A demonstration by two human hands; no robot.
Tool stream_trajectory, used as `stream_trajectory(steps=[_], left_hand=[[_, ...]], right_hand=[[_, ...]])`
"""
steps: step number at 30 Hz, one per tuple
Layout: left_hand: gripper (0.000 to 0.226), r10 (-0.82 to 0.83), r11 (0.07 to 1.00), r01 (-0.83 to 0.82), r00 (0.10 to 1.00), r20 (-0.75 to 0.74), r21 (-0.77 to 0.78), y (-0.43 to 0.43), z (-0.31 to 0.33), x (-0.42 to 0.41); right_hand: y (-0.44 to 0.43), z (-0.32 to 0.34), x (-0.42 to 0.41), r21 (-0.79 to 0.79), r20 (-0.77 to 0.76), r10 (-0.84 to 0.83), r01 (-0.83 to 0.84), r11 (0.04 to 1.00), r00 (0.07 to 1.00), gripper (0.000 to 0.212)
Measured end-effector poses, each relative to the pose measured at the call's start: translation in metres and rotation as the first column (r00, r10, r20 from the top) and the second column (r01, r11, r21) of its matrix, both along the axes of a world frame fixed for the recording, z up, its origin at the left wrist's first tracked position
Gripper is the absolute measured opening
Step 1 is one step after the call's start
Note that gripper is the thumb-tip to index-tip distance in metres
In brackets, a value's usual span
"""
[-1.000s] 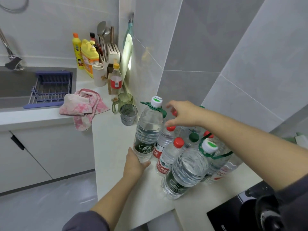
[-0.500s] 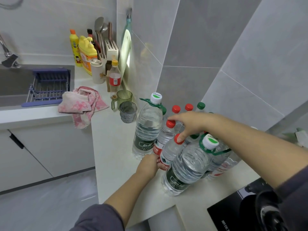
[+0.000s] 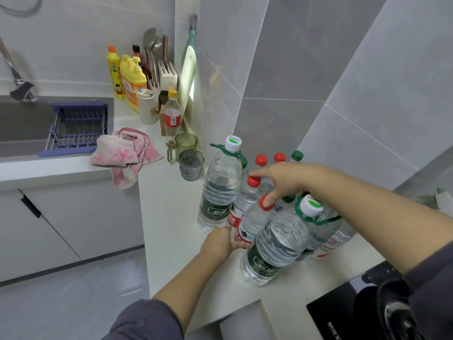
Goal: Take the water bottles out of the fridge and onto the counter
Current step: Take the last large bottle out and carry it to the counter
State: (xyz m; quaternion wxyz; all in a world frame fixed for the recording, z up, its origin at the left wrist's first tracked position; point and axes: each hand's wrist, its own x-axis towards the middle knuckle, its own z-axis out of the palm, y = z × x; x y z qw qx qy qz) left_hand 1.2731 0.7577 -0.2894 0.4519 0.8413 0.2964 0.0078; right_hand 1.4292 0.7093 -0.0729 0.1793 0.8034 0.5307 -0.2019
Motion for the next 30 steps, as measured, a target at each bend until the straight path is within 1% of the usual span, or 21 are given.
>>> stream_trajectory(steps=[4, 6, 8, 11, 13, 15, 16, 18, 20, 23, 26, 30], left_hand=[[0.061, 0.044, 0.984, -0.023, 0.993, -0.111, 0.178, 0.006, 0.017, -0.033], [0.069, 0.080, 0.965, -0.044, 0.988, -0.130, 0.258, 0.008, 0.033, -0.057], [0.077, 0.127, 0.942, -0.085, 0.986, -0.112, 0.323, 0.006, 0.054, -0.084], [0.081, 0.211, 0.890, -0.164, 0.975, -0.065, 0.424, -0.003, 0.087, -0.128], [0.080, 0.278, 0.843, -0.219, 0.959, -0.050, 0.492, -0.012, 0.107, -0.160], [0.079, 0.366, 0.780, -0.282, 0.930, -0.042, 0.559, -0.023, 0.124, -0.194], [0.079, 0.412, 0.743, -0.312, 0.910, -0.038, 0.593, -0.030, 0.131, -0.213], [0.081, 0.504, 0.665, -0.362, 0.863, -0.034, 0.654, -0.046, 0.141, -0.252], [0.083, 0.586, 0.590, -0.400, 0.810, -0.031, 0.702, -0.065, 0.149, -0.292], [0.082, 0.690, 0.496, -0.448, 0.723, -0.024, 0.744, -0.093, 0.160, -0.348], [0.080, 0.788, 0.398, -0.504, 0.615, -0.005, 0.767, -0.122, 0.172, -0.403], [0.077, 0.895, 0.254, -0.576, 0.445, 0.037, 0.777, -0.165, 0.187, -0.472]], right_hand=[[-0.006, 0.014, -0.013, 0.048, -0.043, 0.030, -0.027, 0.998, 0.999, 0.087], [-0.011, 0.022, -0.026, 0.073, -0.054, 0.067, -0.063, 0.995, 0.996, 0.084], [-0.014, 0.030, -0.041, 0.108, -0.037, 0.120, -0.115, 0.987, 0.992, 0.082], [-0.020, 0.040, -0.068, 0.187, -0.009, 0.216, -0.211, 0.959, 0.976, 0.082], [-0.024, 0.043, -0.087, 0.238, 0.051, 0.302, -0.305, 0.922, 0.952, 0.082], [-0.028, 0.042, -0.105, 0.278, 0.141, 0.399, -0.423, 0.862, 0.906, 0.084], [-0.029, 0.040, -0.115, 0.295, 0.173, 0.444, -0.476, 0.828, 0.879, 0.085], [-0.029, 0.036, -0.137, 0.335, 0.190, 0.521, -0.554, 0.762, 0.832, 0.088], [-0.025, 0.031, -0.164, 0.389, 0.169, 0.591, -0.604, 0.695, 0.789, 0.090], [-0.014, 0.026, -0.218, 0.449, 0.145, 0.702, -0.678, 0.582, 0.698, 0.094], [-0.003, 0.027, -0.280, 0.472, 0.127, 0.793, -0.739, 0.481, 0.596, 0.096], [0.003, 0.029, -0.362, 0.486, 0.104, 0.884, -0.798, 0.355, 0.456, 0.096]])
